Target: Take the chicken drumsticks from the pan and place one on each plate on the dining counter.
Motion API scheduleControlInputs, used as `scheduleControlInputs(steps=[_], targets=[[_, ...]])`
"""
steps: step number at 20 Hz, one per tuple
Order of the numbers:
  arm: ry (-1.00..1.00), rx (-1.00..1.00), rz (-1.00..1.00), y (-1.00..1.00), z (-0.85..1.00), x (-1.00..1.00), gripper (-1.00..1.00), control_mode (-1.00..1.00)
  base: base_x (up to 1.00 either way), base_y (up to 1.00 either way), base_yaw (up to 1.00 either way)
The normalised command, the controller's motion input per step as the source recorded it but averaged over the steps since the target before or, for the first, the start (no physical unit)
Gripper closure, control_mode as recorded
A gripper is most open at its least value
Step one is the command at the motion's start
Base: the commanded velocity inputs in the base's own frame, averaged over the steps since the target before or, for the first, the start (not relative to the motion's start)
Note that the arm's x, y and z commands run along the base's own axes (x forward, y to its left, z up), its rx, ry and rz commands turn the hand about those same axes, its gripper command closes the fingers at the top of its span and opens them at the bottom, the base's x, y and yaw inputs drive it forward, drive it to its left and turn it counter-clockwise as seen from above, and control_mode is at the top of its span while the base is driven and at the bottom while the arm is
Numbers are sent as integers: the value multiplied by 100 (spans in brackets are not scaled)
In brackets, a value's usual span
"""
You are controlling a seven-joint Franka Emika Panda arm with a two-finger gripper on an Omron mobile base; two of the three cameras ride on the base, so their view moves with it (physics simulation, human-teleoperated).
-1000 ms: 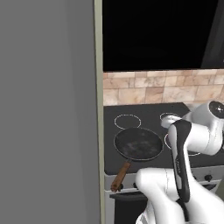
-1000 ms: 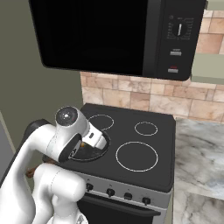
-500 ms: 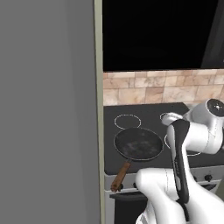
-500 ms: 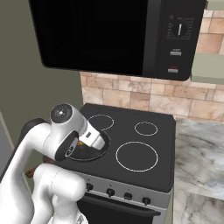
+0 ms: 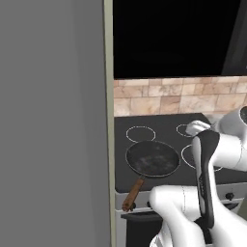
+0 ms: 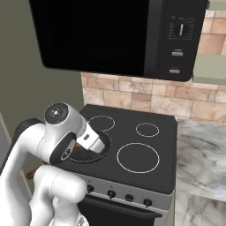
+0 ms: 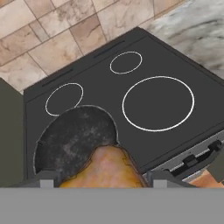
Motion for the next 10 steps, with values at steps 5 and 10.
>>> scheduleControlInputs(steps=[5, 10], targets=[[-15, 0, -7, 0, -1, -40, 100, -100, 0, 0, 0], [0, 0, 0, 0, 0, 0, 100, 100, -67, -6, -12]])
